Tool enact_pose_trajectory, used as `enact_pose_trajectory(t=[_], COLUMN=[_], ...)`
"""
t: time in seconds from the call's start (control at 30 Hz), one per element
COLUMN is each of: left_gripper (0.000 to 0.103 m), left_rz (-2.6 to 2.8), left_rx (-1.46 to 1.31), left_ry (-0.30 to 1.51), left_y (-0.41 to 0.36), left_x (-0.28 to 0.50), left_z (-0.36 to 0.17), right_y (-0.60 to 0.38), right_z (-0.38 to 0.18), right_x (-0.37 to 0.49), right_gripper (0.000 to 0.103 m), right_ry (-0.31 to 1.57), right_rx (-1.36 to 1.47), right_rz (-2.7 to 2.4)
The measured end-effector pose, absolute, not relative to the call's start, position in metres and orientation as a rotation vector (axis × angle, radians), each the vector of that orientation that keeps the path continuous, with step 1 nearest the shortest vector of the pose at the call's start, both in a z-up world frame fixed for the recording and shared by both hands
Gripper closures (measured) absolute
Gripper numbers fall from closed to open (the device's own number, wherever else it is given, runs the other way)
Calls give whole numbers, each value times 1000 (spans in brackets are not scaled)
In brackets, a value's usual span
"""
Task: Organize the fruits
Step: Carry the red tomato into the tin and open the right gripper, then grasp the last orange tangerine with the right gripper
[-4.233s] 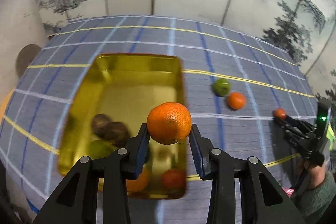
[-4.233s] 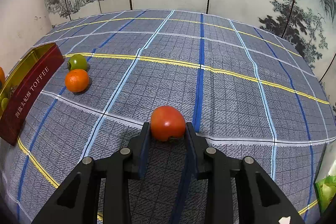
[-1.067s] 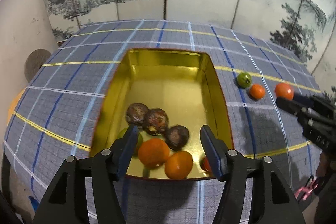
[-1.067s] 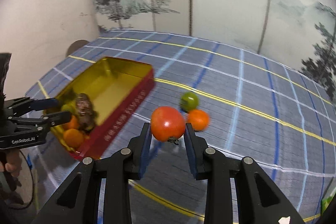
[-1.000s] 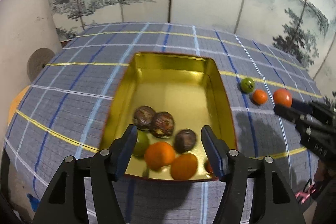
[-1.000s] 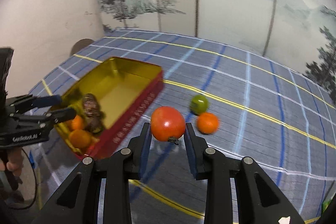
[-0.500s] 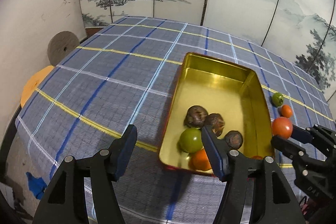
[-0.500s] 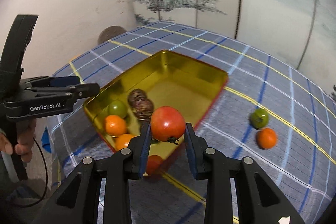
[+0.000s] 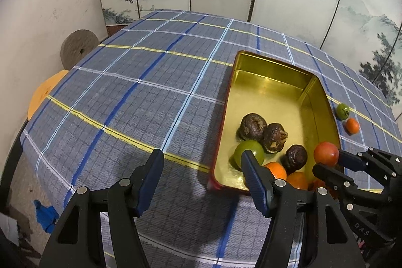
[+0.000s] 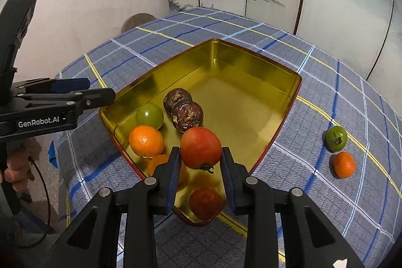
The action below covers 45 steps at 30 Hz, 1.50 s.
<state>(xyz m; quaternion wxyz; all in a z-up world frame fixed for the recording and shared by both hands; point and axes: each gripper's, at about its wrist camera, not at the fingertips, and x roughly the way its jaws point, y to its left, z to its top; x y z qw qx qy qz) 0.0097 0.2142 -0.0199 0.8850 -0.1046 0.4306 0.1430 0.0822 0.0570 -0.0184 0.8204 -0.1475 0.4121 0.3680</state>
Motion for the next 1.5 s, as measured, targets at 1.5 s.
enact_pose_trajectory(t=[1.5], left_gripper=[36], left_rz=[258], left_rx=[-177], left_ry=[894], left_y=[194], left_x=[8], left_z=[-13], right_y=[44], right_z=[-2], right_x=[83], right_gripper=[70], right_ry=[843], right_rx=[-259], right_rz=[754])
